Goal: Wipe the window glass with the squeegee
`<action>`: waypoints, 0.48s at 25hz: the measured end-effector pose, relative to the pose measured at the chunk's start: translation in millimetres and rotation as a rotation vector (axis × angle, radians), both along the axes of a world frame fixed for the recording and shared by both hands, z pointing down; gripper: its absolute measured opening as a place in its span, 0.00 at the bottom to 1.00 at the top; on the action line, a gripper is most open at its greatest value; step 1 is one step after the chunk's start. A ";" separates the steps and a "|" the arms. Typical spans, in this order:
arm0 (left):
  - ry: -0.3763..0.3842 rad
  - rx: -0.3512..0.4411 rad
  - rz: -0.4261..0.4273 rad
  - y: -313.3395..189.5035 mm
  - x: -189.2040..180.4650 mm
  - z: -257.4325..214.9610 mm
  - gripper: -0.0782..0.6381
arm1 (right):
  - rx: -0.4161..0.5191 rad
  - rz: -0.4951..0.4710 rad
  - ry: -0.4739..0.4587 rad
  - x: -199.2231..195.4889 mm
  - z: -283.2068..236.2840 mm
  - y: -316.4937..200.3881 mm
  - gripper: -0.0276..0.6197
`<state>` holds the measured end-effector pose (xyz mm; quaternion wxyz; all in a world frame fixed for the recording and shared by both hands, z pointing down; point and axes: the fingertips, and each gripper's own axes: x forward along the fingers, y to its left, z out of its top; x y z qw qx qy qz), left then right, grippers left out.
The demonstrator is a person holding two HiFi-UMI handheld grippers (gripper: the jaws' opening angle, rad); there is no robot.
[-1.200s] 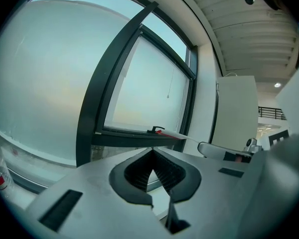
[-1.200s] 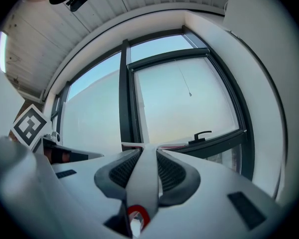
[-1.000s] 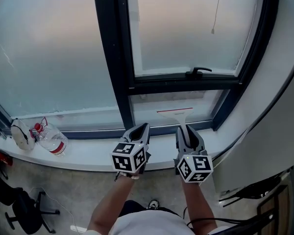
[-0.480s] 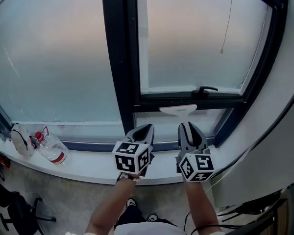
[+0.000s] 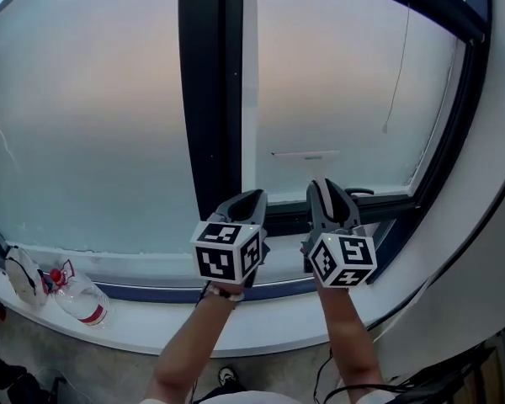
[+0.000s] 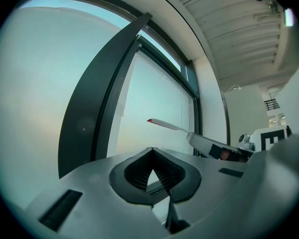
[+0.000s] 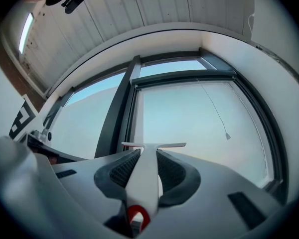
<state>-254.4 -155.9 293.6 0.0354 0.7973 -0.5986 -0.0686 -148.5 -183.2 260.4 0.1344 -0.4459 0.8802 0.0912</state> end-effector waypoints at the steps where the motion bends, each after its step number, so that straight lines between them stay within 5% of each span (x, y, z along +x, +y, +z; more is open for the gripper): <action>1: -0.012 0.020 0.014 -6.2 -3.2 -11.1 0.11 | 0.019 0.005 -0.007 -6.3 -12.4 -8.4 0.18; 12: -0.086 0.179 0.138 -54.5 -38.3 -144.7 0.11 | 0.277 0.097 -0.060 -71.0 -170.3 -62.2 0.18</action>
